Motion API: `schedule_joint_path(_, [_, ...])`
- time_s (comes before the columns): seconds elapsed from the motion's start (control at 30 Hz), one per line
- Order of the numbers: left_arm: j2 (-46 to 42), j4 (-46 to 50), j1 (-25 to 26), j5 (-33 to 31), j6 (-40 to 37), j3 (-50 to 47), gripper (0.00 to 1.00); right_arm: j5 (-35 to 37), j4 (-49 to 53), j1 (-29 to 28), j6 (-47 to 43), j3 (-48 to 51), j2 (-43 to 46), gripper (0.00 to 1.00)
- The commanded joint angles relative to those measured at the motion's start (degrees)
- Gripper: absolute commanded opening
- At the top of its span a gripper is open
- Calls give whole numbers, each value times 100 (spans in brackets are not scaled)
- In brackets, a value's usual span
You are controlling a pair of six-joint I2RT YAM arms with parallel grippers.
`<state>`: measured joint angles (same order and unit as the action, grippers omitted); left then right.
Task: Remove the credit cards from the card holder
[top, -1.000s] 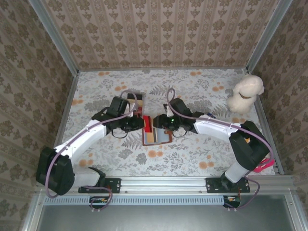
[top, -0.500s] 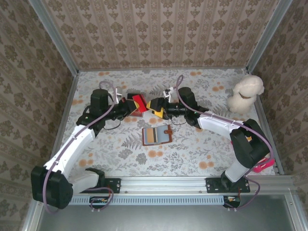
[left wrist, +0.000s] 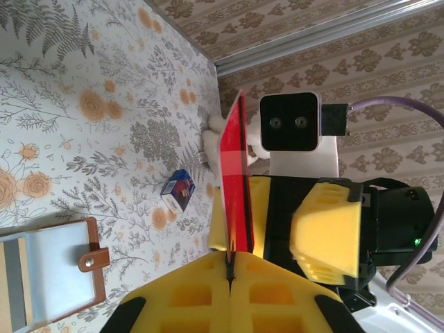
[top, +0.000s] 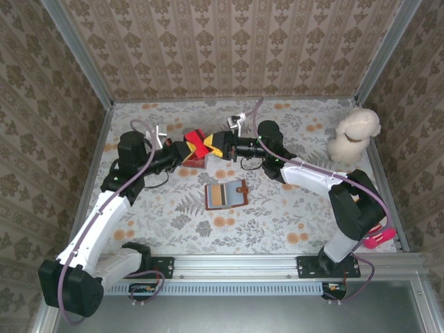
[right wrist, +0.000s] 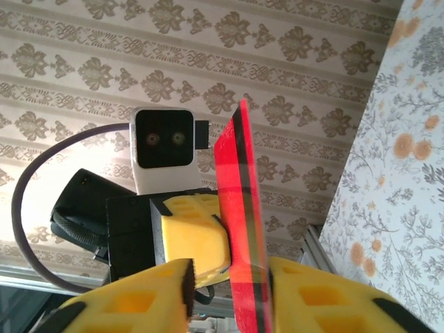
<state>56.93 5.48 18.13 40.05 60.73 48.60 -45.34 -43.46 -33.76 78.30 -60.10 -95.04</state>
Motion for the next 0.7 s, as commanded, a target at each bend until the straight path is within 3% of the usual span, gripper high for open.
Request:
schedule_joint_path(0.0, [-103, -79, -81, 158, 84, -94, 0, -279, -453, -121, -111, -129, -79, 29])
schedule_joint_path(0.17, [-120, 84, -114, 144, -21, -120, 2, -344, -273, -132, -533, -163, -120, 15])
schedule_joint_path(0.23, [-152, 426, -142, 49, -207, -52, 22, -335, 307, -118, -920, -312, -152, 0])
schedule_joint_path(0.33, [-175, 1184, -273, -274, -684, 67, 47, -260, 1619, -110, -1960, -648, -164, 0])
schedule_joint_path(0.43, [-164, 1640, -419, -713, -994, 6, 61, 75, 3085, -107, -3193, -1035, -204, 0])
schedule_joint_path(0.67, [14, 2254, -903, -1465, -1600, -259, 85, 1177, 5085, -105, -5594, -2102, -851, 0])
